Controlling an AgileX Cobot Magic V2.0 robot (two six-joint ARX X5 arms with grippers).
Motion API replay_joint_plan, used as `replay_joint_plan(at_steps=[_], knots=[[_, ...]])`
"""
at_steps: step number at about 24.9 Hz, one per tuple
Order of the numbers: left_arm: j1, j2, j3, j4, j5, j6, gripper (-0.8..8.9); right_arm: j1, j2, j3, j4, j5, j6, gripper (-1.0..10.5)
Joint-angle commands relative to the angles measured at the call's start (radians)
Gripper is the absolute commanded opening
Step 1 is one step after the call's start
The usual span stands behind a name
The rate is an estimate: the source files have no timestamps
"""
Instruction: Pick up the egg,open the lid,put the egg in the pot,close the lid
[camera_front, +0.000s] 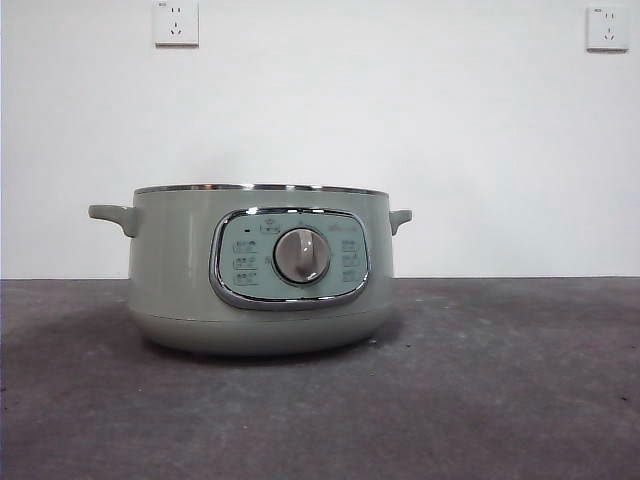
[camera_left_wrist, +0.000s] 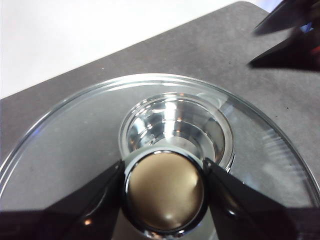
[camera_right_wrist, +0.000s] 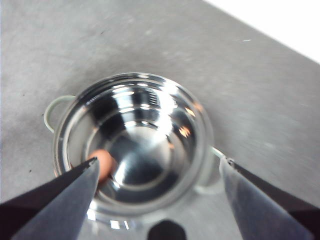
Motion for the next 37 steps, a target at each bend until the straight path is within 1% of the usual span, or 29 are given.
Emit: replay_joint_plan(at_steps=[1,3,6,10,12,14,18,23,27,31,33,37], knots=[[-0.022,0.032,0.007,0.081,0.034,0.011,-0.07,-0.017,-0.062,0.000,-0.055,0.003,-0.013,4.1],[-0.043,0.074,-0.004,0.129,0.056,0.011,-0.07,-0.031,-0.127,-0.004,-0.103,0.002,-0.015,4.1],[-0.080,0.129,-0.066,0.213,0.055,0.007,-0.06,-0.032,-0.216,-0.004,-0.150,0.002,-0.017,4.1],[-0.124,0.154,-0.264,0.447,0.055,-0.029,-0.06,-0.031,-0.327,-0.004,-0.206,-0.002,-0.019,4.1],[-0.139,0.183,-0.319,0.523,0.054,-0.037,-0.06,-0.031,-0.382,-0.018,-0.216,-0.020,-0.018,4.1],[-0.151,0.237,-0.325,0.560,0.054,-0.037,-0.07,-0.031,-0.445,-0.062,-0.216,-0.055,-0.008,4.1],[-0.171,0.320,-0.325,0.623,0.048,-0.037,-0.07,-0.031,-0.557,-0.200,-0.216,-0.051,-0.005,4.1],[-0.182,0.385,-0.325,0.702,0.044,-0.037,-0.07,-0.031,-0.674,-0.376,-0.207,-0.051,0.022,4.1],[-0.183,0.426,-0.325,0.717,0.011,-0.036,-0.07,-0.031,-0.775,-0.519,-0.160,-0.050,0.052,4.1],[-0.183,0.463,-0.325,0.742,0.005,-0.033,-0.07,-0.031,-0.860,-0.636,-0.125,-0.046,0.097,4.1],[-0.183,0.478,-0.325,0.753,0.002,-0.033,-0.07,-0.031,-0.897,-0.680,-0.116,-0.046,0.106,4.1],[-0.185,0.515,-0.325,0.764,-0.007,-0.033,-0.07,-0.031,-0.968,-0.753,-0.121,0.007,0.131,4.1]])
